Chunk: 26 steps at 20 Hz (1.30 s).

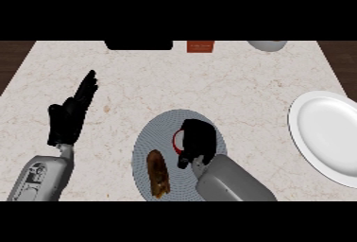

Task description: Pick the can from the placemat and place it in the plate

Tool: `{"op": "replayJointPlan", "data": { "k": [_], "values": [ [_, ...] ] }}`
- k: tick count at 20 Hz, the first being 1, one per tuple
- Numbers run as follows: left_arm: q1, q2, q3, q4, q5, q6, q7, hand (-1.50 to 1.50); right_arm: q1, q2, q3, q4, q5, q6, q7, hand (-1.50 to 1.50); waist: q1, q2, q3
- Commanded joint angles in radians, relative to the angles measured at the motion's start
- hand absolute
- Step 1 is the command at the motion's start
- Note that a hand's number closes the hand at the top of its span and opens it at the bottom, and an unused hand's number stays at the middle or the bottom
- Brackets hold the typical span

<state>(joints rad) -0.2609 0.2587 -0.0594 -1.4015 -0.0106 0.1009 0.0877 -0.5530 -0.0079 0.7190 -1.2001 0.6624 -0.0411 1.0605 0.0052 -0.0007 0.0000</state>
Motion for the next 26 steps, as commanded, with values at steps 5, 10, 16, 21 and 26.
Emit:
{"op": "replayJointPlan", "data": {
  "k": [5, 10, 16, 21, 26],
  "values": [
    [0.056, -0.023, 0.017, -0.016, -0.027, -0.013, -0.053, 0.00, 0.003, 0.008, 0.023, 0.009, 0.067, -0.091, 0.059, 1.50, 0.003, 0.000, 0.000],
    [0.048, -0.005, 0.048, -0.018, -0.012, 0.008, 0.012, 0.00, 0.238, -0.422, -0.090, -0.165, 0.038, -0.076, -0.275, 1.50, -0.079, -0.016, 0.004],
    [0.059, 0.012, 0.090, -0.008, -0.013, 0.038, 0.011, 0.00, 0.264, -0.721, -0.271, -0.141, -0.027, -0.141, -0.534, 1.50, -0.159, -0.026, 0.010],
    [0.086, 0.021, 0.100, -0.012, -0.005, 0.029, 0.000, 0.00, 0.299, -0.864, -0.442, -0.184, -0.155, -0.265, -0.829, 1.50, -0.167, -0.030, 0.015],
    [0.096, 0.011, 0.096, -0.026, 0.000, 0.031, 0.003, 0.00, 0.374, -0.940, -0.578, -0.192, -0.344, -0.286, -1.159, 1.50, -0.155, -0.024, 0.015]
  ]
}}
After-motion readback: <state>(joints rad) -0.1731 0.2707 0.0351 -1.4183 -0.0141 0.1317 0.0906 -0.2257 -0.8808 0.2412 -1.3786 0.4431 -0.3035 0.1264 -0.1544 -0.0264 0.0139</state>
